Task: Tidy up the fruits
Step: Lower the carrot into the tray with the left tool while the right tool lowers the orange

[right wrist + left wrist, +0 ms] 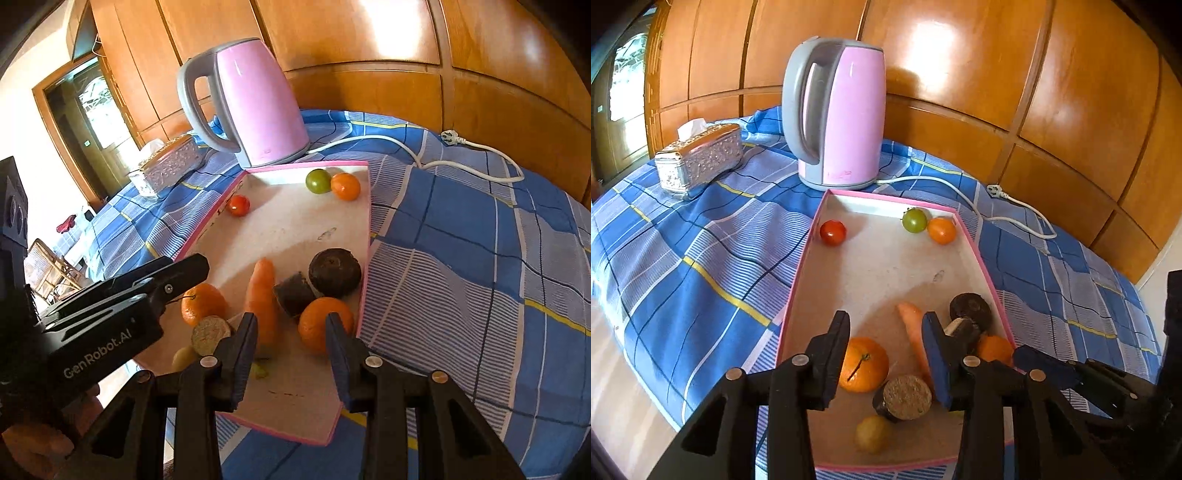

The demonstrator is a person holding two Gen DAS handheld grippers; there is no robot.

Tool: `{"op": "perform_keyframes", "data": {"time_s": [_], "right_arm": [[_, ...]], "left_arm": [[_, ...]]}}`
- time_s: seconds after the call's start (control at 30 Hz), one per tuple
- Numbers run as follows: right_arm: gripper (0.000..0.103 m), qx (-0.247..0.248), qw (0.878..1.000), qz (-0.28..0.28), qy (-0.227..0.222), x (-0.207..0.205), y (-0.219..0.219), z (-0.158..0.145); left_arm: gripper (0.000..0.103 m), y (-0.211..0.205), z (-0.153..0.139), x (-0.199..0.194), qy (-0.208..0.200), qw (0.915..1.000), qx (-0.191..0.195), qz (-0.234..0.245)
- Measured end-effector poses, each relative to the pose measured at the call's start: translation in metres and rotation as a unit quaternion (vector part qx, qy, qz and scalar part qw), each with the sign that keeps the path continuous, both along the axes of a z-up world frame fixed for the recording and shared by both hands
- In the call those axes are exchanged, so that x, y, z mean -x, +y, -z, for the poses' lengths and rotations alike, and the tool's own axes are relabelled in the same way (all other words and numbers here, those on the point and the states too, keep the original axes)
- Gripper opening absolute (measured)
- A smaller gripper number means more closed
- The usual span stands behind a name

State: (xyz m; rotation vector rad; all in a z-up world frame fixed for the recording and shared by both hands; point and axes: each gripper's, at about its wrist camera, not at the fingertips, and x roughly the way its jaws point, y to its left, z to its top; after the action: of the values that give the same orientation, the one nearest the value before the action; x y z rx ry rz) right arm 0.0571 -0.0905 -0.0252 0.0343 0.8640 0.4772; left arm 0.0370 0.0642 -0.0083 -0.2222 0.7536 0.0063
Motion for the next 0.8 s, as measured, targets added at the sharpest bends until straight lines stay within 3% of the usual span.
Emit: {"op": "perform_keyframes", "data": {"time_s": [0.37,0.67,0.8], "right_arm": [[0.038,0.028,0.999,0.026,-0.037,0.016,0.003,-0.009],[0.04,0.052,0.995,0.063,-0.057,0.024,-0.004,-0.009],[0.04,0.056,0.994,0.074,-0.053,0.027,-0.007,-0.005]], "left_arm": [[0.05,0.004,-0.006,0.011,-0.011,0.9995,-0.02,-0.022],[0.061,0.004,-0.011,0.022,-0.025,0.9982,-0.044,-0.033],[0.071,0.004,-0.012,0.029,-0.028,0.9974,-0.053,-0.041]]}}
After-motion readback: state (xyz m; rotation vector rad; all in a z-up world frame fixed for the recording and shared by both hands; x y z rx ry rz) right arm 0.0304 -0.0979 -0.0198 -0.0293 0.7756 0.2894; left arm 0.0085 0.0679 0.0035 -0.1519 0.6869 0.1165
